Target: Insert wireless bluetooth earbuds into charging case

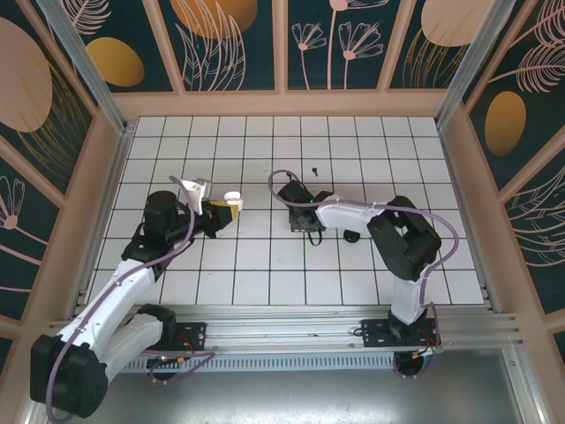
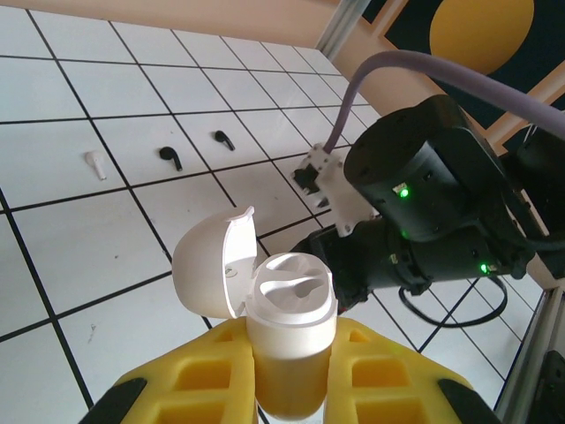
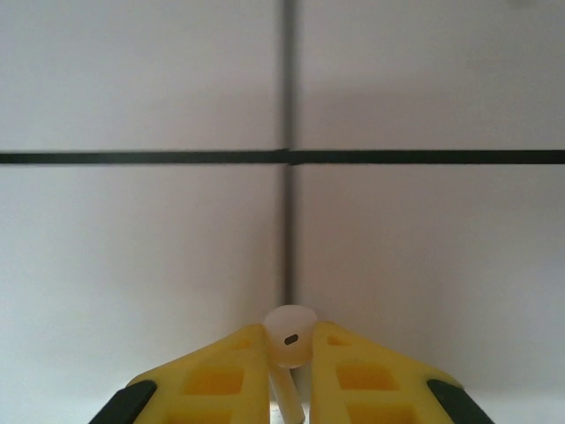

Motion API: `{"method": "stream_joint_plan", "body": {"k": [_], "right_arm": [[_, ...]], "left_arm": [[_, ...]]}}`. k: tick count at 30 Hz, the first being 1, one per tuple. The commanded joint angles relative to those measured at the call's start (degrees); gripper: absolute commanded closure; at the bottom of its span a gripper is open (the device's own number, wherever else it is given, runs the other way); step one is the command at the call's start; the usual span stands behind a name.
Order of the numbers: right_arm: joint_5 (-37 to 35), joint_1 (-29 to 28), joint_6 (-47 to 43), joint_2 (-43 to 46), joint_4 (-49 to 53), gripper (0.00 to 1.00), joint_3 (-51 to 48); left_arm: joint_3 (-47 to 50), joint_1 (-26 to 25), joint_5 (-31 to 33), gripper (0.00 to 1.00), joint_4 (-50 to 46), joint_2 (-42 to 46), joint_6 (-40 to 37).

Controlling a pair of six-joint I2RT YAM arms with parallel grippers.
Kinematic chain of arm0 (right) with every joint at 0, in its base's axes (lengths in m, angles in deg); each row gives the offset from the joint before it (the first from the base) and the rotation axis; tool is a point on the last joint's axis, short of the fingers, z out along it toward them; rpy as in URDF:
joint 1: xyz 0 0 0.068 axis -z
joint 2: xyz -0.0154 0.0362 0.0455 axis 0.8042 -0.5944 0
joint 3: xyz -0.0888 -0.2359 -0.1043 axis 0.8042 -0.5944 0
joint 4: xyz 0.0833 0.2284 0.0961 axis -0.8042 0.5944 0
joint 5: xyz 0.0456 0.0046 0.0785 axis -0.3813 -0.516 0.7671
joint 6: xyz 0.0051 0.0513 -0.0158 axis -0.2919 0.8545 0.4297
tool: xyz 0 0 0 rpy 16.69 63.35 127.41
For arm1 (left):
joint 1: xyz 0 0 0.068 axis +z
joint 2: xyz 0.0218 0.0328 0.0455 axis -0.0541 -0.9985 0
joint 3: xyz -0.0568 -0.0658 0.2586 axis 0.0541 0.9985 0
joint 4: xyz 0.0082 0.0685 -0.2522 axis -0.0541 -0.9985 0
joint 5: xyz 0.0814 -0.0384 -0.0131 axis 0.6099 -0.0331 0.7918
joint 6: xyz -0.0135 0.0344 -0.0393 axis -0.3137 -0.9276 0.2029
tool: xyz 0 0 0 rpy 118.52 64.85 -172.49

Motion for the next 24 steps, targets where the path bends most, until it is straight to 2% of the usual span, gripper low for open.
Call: {"method": "stream_joint_plan", "body": {"k": [1, 3, 5, 8, 10, 12, 16, 20, 24], "right_arm": [[-7.5, 0.2, -0.3, 0.7, 7.1, 0.85, 0.6], [-8.2, 0.0, -0.1, -0.5, 8.6, 0.81, 2.1], [-7.0, -0.9, 0.0, -1.3, 8.7, 0.73, 3.1], [-3.4, -2.9, 0.1, -0.6, 6.8, 0.6, 4.1], [0.6, -3.6, 0.3, 1.4, 4.0, 0.57, 3.6], [5.4, -3.6, 0.9, 5.0, -0.2, 0.57, 1.2], [10.6, -0.9, 3.0, 12.3, -5.2, 0.58, -4.1], [18.1, 6.1, 3.4, 18.6, -11.4, 0.65, -12.1], [23.3, 12.3, 1.7, 19.9, -14.1, 0.72, -16.6]], "left_arm": [[-0.4, 0.2, -0.8, 0.87, 2.4, -0.2, 0.5], [-0.4, 0.2, -0.6, 0.87, 2.2, -0.2, 0.6], [-0.5, 0.3, -0.4, 0.87, 2.0, -0.1, 0.5], [-0.7, 0.3, 0.1, 0.87, 1.3, 0.2, 0.4], [-0.7, 0.3, 0.4, 0.87, 1.0, 0.4, 0.2], [-0.7, 0.3, 0.6, 0.87, 1.0, 0.4, 0.2], [-0.8, 0.2, 0.2, 0.87, 1.6, -0.4, 0.3], [-0.5, 0.3, -1.6, 0.87, 3.6, -1.9, 1.2], [0.5, 0.2, -3.7, 0.87, 7.4, -3.9, 4.0]]}}
